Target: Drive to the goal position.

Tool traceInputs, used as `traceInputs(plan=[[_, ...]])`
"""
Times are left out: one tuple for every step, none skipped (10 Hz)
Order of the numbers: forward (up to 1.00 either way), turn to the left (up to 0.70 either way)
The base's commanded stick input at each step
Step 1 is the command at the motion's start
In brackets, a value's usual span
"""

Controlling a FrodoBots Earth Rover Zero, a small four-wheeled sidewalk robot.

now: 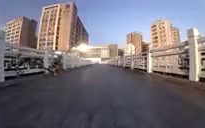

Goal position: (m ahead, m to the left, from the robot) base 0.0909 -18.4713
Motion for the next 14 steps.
traceInputs(plan=[[0.45,0.00],[0.45,0.00],[0.45,0.00],[0.45,0.00],[0.45,0.00],[0.45,0.00],[0.45,0.00],[0.45,0.00],[0.45,0.00],[0.45,0.00],[0.45,0.00],[0.45,0.00],[0.45,0.00],[0.45,0.00]])
